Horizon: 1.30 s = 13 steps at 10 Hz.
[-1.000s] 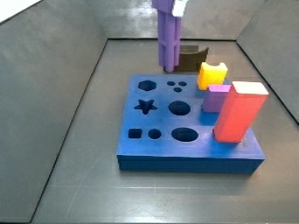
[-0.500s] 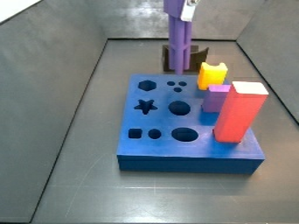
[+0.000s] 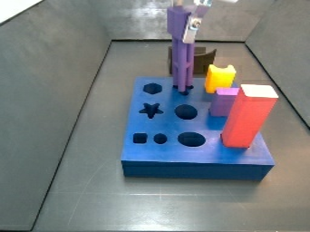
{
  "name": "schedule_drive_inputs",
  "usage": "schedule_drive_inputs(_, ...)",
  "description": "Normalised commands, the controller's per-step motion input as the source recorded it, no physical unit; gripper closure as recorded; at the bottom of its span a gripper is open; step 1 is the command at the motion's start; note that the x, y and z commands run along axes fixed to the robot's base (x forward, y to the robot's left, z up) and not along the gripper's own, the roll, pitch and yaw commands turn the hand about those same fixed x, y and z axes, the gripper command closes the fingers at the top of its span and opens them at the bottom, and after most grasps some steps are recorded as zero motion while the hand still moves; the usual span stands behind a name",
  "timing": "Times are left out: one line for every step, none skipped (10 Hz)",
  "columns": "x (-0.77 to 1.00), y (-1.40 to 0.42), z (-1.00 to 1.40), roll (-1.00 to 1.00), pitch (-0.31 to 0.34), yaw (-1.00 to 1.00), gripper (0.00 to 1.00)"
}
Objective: Pick up the 3 prong object. Move up. Rotate the 3 prong object. Place the 3 prong object on the fixture. Regrasp the 3 prong object. Move to above the board. Insert the 3 prong object.
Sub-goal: Insert the 3 prong object.
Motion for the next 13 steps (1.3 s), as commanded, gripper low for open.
schedule_drive_inputs(0.12, -0.04, -0.3, -0.01, -0.033, 0.02, 1.0)
schedule_drive_inputs(0.0, -0.05, -0.24, 0.0, -0.004, 0.06, 1.0)
schedule_drive_inputs(0.0, 0.0, -0.36, 0.0, -0.011, 0.14, 1.0)
schedule_drive_inputs(0.13, 0.0, -0.49, 0.0, 0.0, 0.33, 1.0)
schedule_drive_inputs(0.04, 0.0, -0.5, 0.01, -0.037, 0.53, 1.0)
schedule_drive_inputs(0.0, -0.03, -0.27, 0.05, 0.0, 0.38, 1.0)
schedule_drive_inputs(0.0, 0.0, -0.31, 0.0, 0.0, 0.12, 1.0)
schedule_drive_inputs(-0.03, 0.0, -0.41, 0.07, 0.0, 0.29, 1.0)
schedule_drive_inputs(0.0, -0.05, -0.25, 0.11, 0.05, 0.13, 1.0)
schedule_drive_inputs(0.0, -0.01, -0.1, 0.09, 0.096, 0.11, 1.0)
schedule_drive_inputs(0.04, -0.14, -0.07, 0.1, 0.114, 0.15, 1.0)
schedule_drive_inputs(0.1, -0.23, 0.0, 0.08, 0.114, 0.15, 1.0)
schedule_drive_inputs(0.12, -0.26, 0.0, 0.1, 0.124, 0.12, 1.0)
